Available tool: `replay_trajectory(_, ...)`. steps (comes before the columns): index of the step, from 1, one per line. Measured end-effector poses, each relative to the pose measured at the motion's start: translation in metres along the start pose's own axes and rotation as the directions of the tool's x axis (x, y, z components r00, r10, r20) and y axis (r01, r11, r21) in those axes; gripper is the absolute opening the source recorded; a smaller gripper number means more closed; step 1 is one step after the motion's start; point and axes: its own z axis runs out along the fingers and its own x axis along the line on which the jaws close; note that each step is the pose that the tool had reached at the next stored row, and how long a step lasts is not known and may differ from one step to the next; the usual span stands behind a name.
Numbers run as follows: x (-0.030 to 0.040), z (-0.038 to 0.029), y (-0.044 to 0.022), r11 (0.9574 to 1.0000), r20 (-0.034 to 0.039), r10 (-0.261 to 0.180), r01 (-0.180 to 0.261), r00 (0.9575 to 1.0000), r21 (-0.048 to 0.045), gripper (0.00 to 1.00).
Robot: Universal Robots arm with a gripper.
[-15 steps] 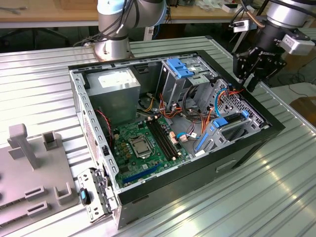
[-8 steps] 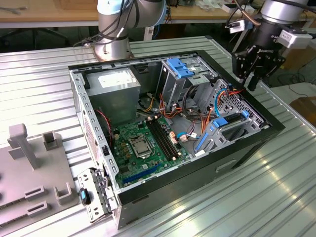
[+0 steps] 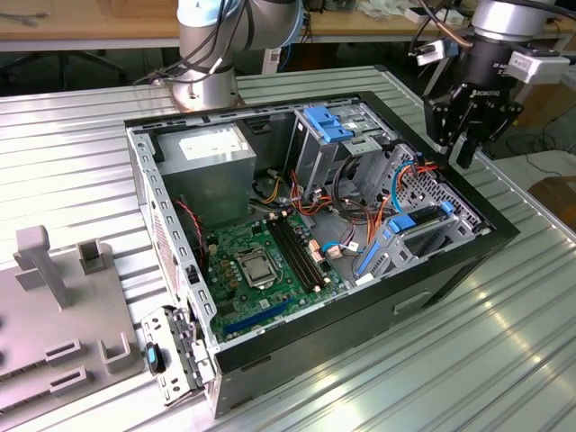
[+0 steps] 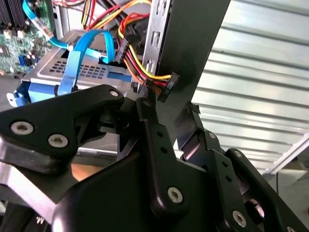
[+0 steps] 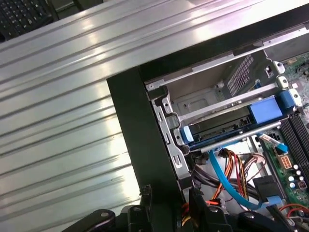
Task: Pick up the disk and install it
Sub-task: 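Insert the first disk wire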
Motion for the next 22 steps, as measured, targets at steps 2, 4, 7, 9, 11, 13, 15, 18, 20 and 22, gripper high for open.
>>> replay_trajectory(2,-0.0016,-0.0007,-0.0044,0.9997,-0.0121,-0.001,0.0,0.9999,-0.0242,0.44)
replay_trajectory(4,-0.0042,-0.0011,-0.0101,0.9995,-0.0163,-0.001,0.0,0.9999,-0.0312,0.44)
replay_trajectory(7,-0.0056,-0.0008,-0.0138,0.9995,-0.0164,-0.001,0.0,0.9999,-0.0312,0.44)
replay_trajectory(9,-0.0063,-0.0006,-0.0157,0.9994,-0.0233,0.0,-0.001,0.9997,-0.0352,0.44)
replay_trajectory(11,-0.0064,-0.0006,-0.0156,0.9993,-0.0245,0.0,-0.001,0.9997,-0.0378,0.44)
replay_trajectory(13,-0.0066,-0.0011,-0.0154,0.9993,-0.0255,-0.002,0.001,0.9997,-0.0378,0.44)
replay_trajectory(15,-0.0066,-0.0017,-0.0153,0.9993,-0.027,-0.009,0.008,0.9996,-0.0365,0.44)
replay_trajectory(18,-0.0068,-0.0025,-0.0155,0.9991,-0.0306,-0.026,0.025,0.9992,-0.0345,0.44)
replay_trajectory(20,-0.0068,-0.0026,-0.0155,0.998,-0.0371,-0.057,0.055,0.9977,-0.0313,0.44)
replay_trajectory(22,-0.0082,-0.0027,-0.0151,0.9967,-0.0414,-0.077,0.075,0.9962,-0.0292,0.44)
